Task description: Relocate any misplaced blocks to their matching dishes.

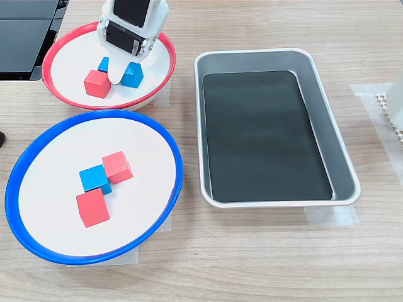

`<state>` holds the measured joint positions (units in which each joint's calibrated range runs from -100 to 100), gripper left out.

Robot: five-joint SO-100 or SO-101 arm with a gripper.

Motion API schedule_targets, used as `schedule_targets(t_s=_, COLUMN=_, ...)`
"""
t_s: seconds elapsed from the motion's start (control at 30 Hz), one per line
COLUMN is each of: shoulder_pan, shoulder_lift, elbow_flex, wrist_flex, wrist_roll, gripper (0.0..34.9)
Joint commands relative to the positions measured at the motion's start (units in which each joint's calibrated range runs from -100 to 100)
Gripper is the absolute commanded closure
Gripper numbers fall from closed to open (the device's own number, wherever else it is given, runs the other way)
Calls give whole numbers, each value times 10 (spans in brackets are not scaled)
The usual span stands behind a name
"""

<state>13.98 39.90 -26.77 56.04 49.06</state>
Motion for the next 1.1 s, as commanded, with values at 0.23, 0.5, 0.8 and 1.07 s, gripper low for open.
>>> schedule_targets(t_s=0.23, shoulder_pan=-6, shoulder_lift=-17, elbow_flex=8, wrist_flex=-7, wrist_roll=0, gripper=293)
schedule_targets(t_s=0.5, shoulder_pan=-5, shoulder_lift=-33, elbow_flex=31, wrist_flex=-10, wrist_roll=8, gripper=254)
schedule_targets(t_s=0.8, shoulder_pan=0, shoulder_lift=-52, elbow_flex=59, wrist_flex=-18, wrist_roll=15, gripper=229)
schedule_targets(t_s=1.07, shoulder_pan=-1, shoulder_lift=-68, elbow_flex=83, wrist_flex=-22, wrist_roll=20, gripper=271)
